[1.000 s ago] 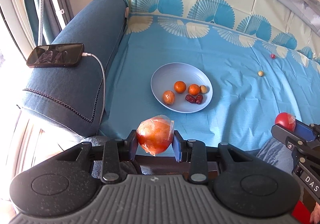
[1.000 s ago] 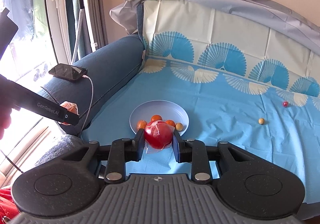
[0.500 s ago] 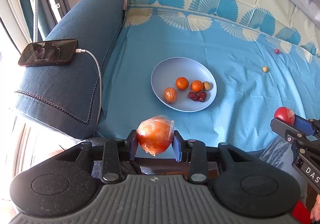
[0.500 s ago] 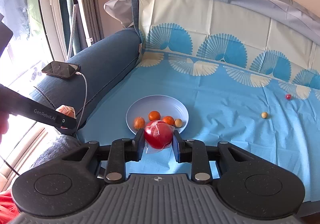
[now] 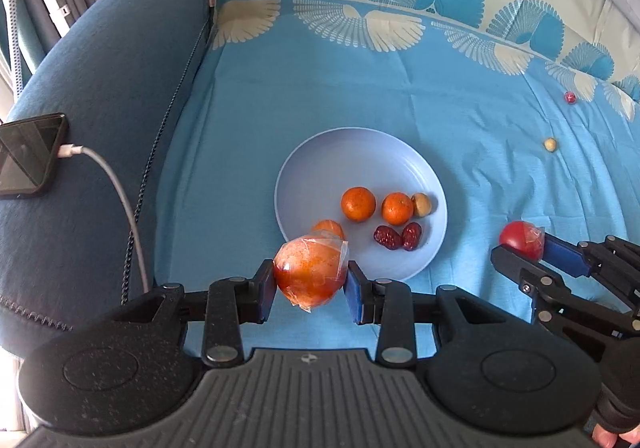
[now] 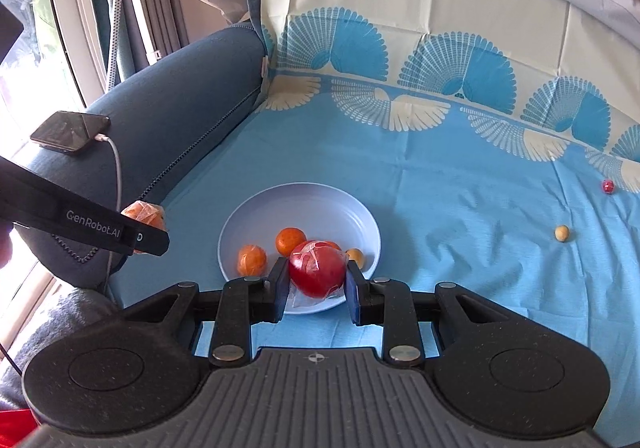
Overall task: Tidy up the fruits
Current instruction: 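Carry both wrapped fruits over the plate and open both tools to release them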
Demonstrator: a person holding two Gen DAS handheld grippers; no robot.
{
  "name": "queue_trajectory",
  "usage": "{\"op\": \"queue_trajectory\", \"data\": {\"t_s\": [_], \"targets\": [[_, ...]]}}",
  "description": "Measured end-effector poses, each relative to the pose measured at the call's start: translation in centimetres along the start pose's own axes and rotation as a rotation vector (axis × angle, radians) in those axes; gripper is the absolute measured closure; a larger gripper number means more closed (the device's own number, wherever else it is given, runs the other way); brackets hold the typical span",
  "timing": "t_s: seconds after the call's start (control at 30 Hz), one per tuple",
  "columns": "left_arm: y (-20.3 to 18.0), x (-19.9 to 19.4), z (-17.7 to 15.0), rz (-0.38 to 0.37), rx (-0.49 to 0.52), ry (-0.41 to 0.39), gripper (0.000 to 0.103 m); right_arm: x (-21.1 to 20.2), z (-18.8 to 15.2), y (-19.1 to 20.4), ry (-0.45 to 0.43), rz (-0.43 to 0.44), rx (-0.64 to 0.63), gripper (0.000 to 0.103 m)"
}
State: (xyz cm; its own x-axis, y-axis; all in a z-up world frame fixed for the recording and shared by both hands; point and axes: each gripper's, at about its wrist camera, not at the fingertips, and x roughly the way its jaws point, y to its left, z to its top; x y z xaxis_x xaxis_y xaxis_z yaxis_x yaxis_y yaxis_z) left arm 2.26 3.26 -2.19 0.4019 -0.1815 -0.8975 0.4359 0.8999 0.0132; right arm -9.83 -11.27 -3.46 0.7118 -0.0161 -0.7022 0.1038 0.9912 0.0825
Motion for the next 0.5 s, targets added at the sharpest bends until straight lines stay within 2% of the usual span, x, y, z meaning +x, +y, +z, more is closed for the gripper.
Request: {"op": "queue_trajectory", "data": {"t_s": [0.27, 0.4, 0.5], "targets": [[-0.9, 6.9, 3.9, -0.03, 0.035, 0.026, 0.063, 8.1, 0.8, -2.1, 0.072, -0.025, -0.008, 0.073], [-1.4, 9.9, 5.1, -0.045, 0.063, 0.048, 0.063, 11.1, 0.9, -2.6, 0.096, -0.02, -0.029, 0.073], [-1.7, 12.0, 5.7, -0.028, 0.081, 0.056, 0.063, 12.9, 1.0, -2.9, 0.105, -0.025, -0.05, 0.072]]}}
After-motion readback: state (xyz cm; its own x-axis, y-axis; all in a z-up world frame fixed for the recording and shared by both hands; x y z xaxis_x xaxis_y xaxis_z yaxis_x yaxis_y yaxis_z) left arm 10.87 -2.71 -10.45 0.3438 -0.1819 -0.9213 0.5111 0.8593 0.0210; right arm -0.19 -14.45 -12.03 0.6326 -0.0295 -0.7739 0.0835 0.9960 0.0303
